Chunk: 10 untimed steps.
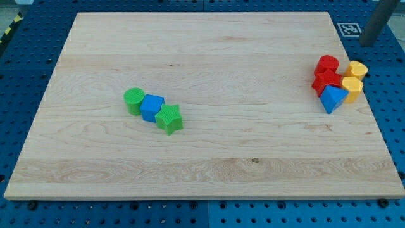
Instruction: Move the yellow heart into the green circle
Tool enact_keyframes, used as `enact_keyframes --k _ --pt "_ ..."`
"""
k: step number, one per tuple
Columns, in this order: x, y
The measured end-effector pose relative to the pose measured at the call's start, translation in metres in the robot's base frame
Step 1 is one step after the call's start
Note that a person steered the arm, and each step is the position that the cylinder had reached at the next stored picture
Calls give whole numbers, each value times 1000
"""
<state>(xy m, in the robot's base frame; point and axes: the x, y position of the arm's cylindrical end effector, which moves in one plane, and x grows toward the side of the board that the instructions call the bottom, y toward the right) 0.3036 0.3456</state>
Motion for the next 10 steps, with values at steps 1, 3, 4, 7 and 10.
enact_keyframes --k 1,3,4,7,10 --pt "7 0" --pt "103 -1" --pt "103 -59" --pt "83 -215" --pt "71 -114"
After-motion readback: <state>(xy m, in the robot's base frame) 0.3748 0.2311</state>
